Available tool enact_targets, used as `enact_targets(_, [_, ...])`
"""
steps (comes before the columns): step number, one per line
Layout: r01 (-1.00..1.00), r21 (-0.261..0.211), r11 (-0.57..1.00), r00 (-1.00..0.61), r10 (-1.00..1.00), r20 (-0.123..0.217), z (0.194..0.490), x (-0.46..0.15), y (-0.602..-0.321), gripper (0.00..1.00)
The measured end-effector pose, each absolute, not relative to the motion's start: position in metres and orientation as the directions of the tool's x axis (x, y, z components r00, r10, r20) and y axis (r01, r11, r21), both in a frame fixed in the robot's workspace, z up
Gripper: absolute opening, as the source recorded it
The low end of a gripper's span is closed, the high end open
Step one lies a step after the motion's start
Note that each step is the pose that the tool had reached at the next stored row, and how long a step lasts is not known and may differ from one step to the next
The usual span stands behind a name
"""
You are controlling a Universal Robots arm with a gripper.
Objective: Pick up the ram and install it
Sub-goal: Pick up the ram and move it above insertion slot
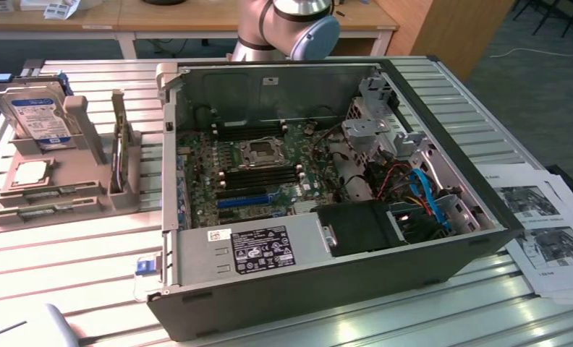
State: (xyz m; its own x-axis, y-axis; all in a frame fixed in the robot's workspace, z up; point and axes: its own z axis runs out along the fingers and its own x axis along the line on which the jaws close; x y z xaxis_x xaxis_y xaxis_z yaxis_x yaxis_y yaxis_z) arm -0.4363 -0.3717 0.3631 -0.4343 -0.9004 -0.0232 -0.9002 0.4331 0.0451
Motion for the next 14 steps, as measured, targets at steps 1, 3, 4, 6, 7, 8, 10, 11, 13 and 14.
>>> enact_targets(1, [-0.906,0.045,0.422,-0.423,-0.906,-0.023,0.3630,-0.4363,-0.3717,0.10])
enact_targets(3, [-0.916,0.045,0.399,-0.401,-0.916,-0.023,0.3630,-0.4364,-0.3716,0.10])
enact_targets(4, [-0.921,0.045,0.388,-0.389,-0.921,-0.023,0.3631,-0.4364,-0.3716,0.10])
enact_targets(6, [-0.930,0.045,0.365,-0.367,-0.930,-0.023,0.3630,-0.4363,-0.3717,0.10])
enact_targets(7, [-0.934,0.045,0.353,-0.354,-0.935,-0.023,0.3630,-0.4363,-0.3717,0.10])
enact_targets(8, [-0.939,0.045,0.341,-0.342,-0.939,-0.023,0.3631,-0.4363,-0.3717,0.10])
enact_targets(10, [-0.947,0.045,0.317,-0.318,-0.948,-0.023,0.3631,-0.4364,-0.3716,0.10])
enact_targets(11, [-0.951,0.045,0.305,-0.306,-0.952,-0.023,0.3631,-0.4364,-0.3716,0.10])
enact_targets(13, [-0.959,0.045,0.280,-0.281,-0.959,-0.023,0.3631,-0.4363,-0.3717,0.10])
enact_targets(14, [-0.962,0.045,0.268,-0.269,-0.963,-0.023,0.3630,-0.4363,-0.3717,0.10])
